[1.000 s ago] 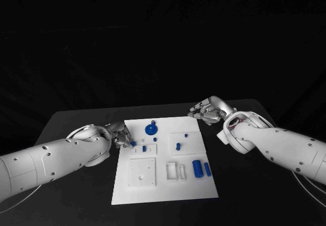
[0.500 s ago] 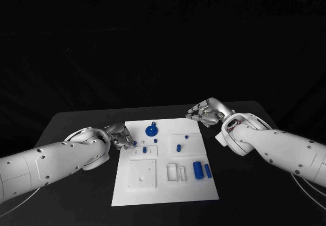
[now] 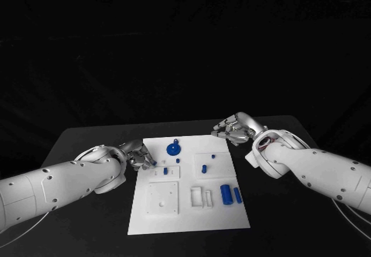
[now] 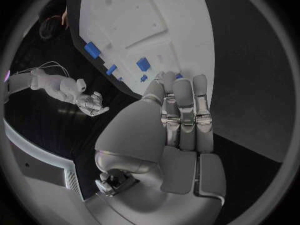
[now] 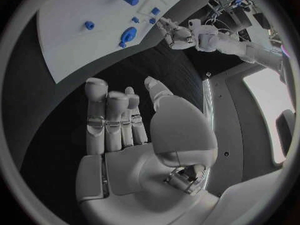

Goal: Assemble the parts on the task board

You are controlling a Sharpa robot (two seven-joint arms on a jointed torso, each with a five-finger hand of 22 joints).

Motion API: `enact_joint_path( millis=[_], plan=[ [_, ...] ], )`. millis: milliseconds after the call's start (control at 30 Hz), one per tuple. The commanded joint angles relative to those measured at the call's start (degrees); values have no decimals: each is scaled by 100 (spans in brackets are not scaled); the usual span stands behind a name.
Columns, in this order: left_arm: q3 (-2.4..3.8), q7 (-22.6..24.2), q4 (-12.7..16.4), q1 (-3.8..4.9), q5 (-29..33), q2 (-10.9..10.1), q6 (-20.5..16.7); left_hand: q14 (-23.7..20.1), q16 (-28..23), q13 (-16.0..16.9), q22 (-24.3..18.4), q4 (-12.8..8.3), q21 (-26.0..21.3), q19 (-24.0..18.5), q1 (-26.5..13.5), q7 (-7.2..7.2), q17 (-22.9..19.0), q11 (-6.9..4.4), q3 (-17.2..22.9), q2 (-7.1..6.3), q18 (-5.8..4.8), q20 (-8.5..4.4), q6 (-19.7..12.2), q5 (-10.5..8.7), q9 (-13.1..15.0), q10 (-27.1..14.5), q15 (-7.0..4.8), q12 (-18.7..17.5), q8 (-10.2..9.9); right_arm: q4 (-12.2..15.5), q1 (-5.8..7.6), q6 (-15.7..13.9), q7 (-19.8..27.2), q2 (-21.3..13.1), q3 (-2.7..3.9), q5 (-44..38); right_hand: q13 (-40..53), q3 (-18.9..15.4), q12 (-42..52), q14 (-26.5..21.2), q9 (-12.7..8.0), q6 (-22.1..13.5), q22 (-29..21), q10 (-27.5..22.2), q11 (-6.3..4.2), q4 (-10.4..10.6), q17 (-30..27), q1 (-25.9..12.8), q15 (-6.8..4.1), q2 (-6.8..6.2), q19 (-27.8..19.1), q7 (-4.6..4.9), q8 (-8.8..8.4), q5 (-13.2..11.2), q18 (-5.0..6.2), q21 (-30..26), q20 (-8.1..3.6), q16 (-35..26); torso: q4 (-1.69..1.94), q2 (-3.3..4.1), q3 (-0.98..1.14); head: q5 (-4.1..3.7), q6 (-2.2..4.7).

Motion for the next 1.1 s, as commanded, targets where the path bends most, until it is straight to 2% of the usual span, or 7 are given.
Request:
enact_joint_path(
  millis=[33,167,267,467,600,900,1100],
  plan=[
    [4,126,20,3,159,-19,-365,40,-4,1,107,18,28,-2,-43,11,-10,-48,-59,-106,-86,6,-134,-116,-6,219,-34,32,-24,12,-4,86,53,5,1,10,9,-38,7,-12,-2,-16,348,-2,10,-11,9,-52,-7,9,42,9,-20,14,60,-1,5,-3,-5,5,2,7,7],
    [6,267,47,3,333,-69,-676,73,-34,9,58,191,-40,45,-197,-9,-24,-72,-190,-273,-86,22,-148,-439,5,226,-31,39,-14,11,-4,83,55,3,1,10,9,-38,7,-12,-2,-16,348,-2,10,-11,9,-52,-7,9,42,9,-20,14,60,-1,5,-3,-8,6,2,7,10],
    [8,411,94,4,500,-131,-875,96,-67,10,6,350,-157,116,-226,-60,-32,-89,-196,-411,-86,20,15,-460,30,232,-42,51,-12,9,-4,83,56,-1,1,11,9,-38,7,-12,-2,-16,348,-2,10,-11,9,-52,-7,9,42,9,-20,14,60,-1,5,-3,-2,7,0,-1,3],
    [10,573,197,20,721,-254,-1009,107,-73,2,10,415,-255,161,-204,-97,-19,-104,-156,-517,-86,20,143,-461,59,232,-48,52,-4,5,-5,84,55,-9,1,13,9,-38,7,-12,-2,-16,348,-2,10,-11,9,-52,-7,9,42,9,-20,14,60,-1,5,-3,2,7,0,-11,-8],
    [10,522,199,32,766,-279,-964,94,-93,-16,34,443,-322,180,-201,-80,-16,-98,-128,-585,-86,26,91,-465,56,229,-41,28,-8,4,-5,88,53,-11,1,15,9,-38,7,-12,-2,-16,348,-2,10,-11,9,-52,-7,9,42,9,-20,14,60,-1,5,-3,3,6,-1,-7,-11],
    [5,142,75,37,511,-177,-673,63,-152,-50,43,644,-436,185,-326,50,-31,-56,-140,-736,-86,59,-375,-563,1,226,-2,-43,-21,5,-5,94,48,-11,0,17,9,-38,7,-12,-2,-16,348,-2,10,-11,9,-52,-7,9,42,9,-20,14,60,-1,5,-3,-4,13,-6,15,-14],
    [3,-39,-26,10,286,-69,-593,72,-178,-48,45,805,-523,232,-493,70,-39,-43,-84,-903,-86,71,-495,-908,7,230,10,-24,-8,4,-5,96,50,-3,0,17,6,-54,3,-15,-2,-24,348,-6,10,-14,9,-56,-6,18,41,11,-22,24,60,-2,6,-3,-10,10,-6,18,-23]
  ],
)
